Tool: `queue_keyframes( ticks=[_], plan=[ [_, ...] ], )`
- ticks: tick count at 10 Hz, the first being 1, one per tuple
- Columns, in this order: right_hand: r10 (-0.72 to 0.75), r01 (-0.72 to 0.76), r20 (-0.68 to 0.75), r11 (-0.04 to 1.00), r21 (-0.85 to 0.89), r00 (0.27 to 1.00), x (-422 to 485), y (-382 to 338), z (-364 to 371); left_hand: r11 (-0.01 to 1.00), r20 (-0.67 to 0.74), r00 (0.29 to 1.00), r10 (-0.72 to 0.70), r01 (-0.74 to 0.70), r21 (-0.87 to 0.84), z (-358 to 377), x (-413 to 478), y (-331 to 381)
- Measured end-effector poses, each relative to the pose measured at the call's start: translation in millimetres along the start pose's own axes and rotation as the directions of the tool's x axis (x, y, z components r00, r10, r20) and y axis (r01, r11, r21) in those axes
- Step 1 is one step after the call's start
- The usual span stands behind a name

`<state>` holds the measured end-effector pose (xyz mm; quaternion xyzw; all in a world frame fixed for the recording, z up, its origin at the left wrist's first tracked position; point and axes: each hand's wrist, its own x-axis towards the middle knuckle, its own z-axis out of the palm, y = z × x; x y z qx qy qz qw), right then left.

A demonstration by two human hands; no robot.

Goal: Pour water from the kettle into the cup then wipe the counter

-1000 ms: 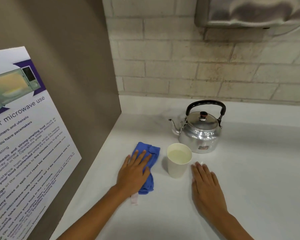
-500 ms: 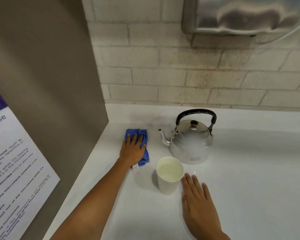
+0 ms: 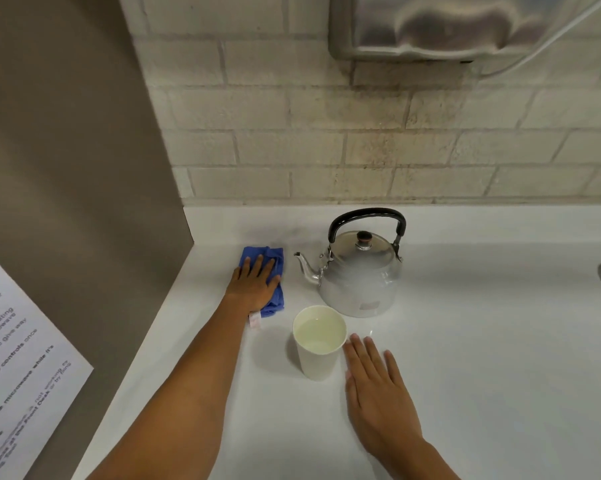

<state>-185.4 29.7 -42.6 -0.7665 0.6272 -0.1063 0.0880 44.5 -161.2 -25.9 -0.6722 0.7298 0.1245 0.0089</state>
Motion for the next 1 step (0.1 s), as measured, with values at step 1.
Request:
queue_keyframes(
  ticks=[1],
  plan=[
    [-0.005,0.005,0.003,1.0,0.011,1.0,-0.4,0.9,-0.2,0.999,-0.061,0.998,0.005,-0.008,-0.045,-4.4,-7.6,0.7]
  ],
)
